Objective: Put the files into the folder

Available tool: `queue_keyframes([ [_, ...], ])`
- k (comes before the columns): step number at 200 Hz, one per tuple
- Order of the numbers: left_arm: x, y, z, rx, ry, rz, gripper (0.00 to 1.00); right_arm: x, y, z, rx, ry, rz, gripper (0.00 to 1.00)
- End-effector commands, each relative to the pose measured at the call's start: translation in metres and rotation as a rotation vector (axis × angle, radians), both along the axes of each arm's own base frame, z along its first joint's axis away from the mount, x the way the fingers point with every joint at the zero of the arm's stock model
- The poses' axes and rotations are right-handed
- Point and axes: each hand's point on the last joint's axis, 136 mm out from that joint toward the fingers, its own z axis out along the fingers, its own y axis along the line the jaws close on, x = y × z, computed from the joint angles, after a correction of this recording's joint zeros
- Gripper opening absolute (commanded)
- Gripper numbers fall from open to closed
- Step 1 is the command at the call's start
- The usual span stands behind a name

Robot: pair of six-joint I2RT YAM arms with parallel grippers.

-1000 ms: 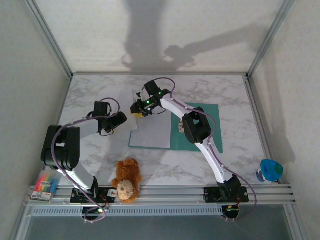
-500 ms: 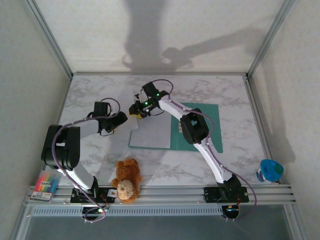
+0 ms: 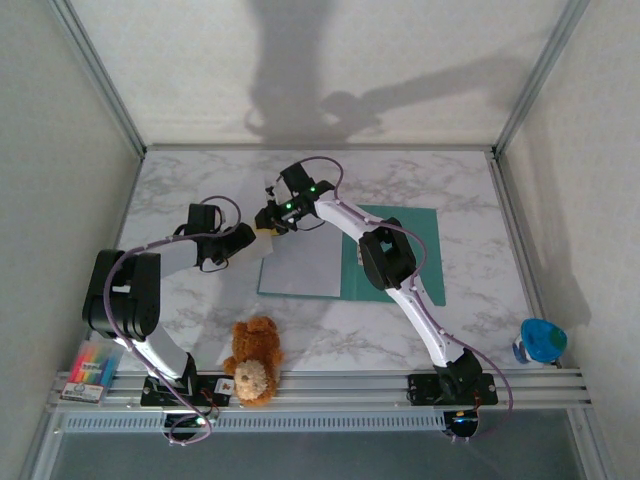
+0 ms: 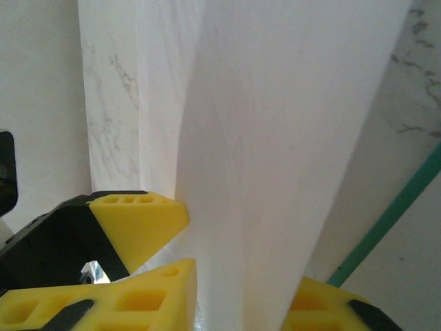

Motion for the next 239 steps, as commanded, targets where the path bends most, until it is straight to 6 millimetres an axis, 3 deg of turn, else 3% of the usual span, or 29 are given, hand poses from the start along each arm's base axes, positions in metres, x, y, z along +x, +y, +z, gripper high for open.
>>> queue_keyframes([
  [1, -0.025, -0.001, -0.019, -0.002, 0.092, -0.018, 0.77, -0.001, 0.003, -0.005, -0.025, -0.007, -0.003, 0.17],
  [28, -0.025, -0.002, -0.008, -0.012, 0.072, -0.015, 0.79, -0.001, 0.0, 0.004, -0.04, -0.042, 0.005, 0.06],
  [56, -0.019, -0.004, 0.026, -0.033, -0.009, -0.006, 0.87, 0.001, -0.006, 0.025, -0.063, -0.129, 0.027, 0.0],
  [85, -0.016, 0.002, 0.072, -0.02, -0.115, 0.03, 0.94, 0.001, -0.019, 0.066, -0.093, -0.267, 0.067, 0.0],
  [124, -0.019, 0.004, 0.121, -0.02, -0.23, 0.043, 0.98, -0.008, -0.045, 0.136, -0.13, -0.476, 0.12, 0.0],
  [156, -0.021, -0.006, 0.149, -0.037, -0.298, 0.019, 0.98, -0.018, -0.083, 0.197, -0.204, -0.669, 0.109, 0.0],
  [186, -0.019, -0.025, 0.162, -0.051, -0.333, -0.028, 0.97, -0.032, -0.125, 0.253, -0.25, -0.832, 0.053, 0.0],
  [225, -0.011, -0.06, 0.167, -0.092, -0.362, -0.093, 0.96, -0.058, -0.19, 0.299, -0.307, -0.968, -0.056, 0.0],
  [239, -0.007, -0.074, 0.167, -0.1, -0.364, -0.117, 0.96, -0.07, -0.214, 0.304, -0.327, -0.987, -0.093, 0.0],
])
